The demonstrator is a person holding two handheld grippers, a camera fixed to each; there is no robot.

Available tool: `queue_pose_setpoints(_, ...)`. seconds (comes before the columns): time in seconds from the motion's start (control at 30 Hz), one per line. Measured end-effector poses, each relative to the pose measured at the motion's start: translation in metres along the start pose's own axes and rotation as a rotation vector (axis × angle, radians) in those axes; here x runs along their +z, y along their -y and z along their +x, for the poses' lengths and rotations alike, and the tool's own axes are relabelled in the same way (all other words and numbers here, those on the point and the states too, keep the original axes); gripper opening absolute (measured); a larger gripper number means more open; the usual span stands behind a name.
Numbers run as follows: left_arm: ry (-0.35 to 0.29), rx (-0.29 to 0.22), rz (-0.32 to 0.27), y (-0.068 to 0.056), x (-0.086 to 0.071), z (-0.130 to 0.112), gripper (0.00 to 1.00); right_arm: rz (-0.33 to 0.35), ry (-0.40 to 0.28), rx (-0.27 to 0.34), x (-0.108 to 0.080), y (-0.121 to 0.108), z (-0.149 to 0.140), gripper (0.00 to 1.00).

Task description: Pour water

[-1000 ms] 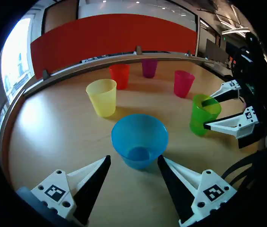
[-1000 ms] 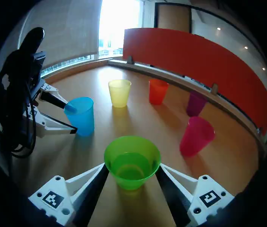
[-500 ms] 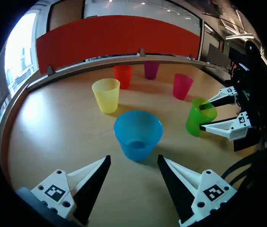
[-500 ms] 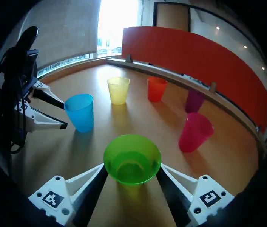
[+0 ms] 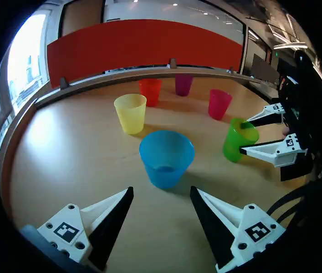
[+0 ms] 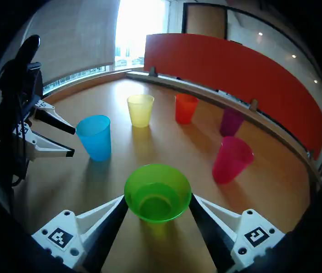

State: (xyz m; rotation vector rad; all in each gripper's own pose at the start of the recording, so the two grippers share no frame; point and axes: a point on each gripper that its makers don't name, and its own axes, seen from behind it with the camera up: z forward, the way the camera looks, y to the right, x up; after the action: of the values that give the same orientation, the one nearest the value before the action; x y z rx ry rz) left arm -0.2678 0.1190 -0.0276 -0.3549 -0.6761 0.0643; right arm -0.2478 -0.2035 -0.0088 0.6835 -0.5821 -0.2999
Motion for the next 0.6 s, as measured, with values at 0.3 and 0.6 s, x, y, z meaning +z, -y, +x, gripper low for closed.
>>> queue_pose_setpoints(0.3,-0.008,-0.018,0.020,0.006,-0.009,0.002,0.92,-0.007,0.005,-0.006,-0.009,-0.002,-0.002,1.00)
queue_pose_setpoints(0.6,-0.009,-0.013,0.066,0.024,-0.031,-0.004,0.92,-0.035,0.025,0.004,-0.037,-0.005,-0.017,1.00)
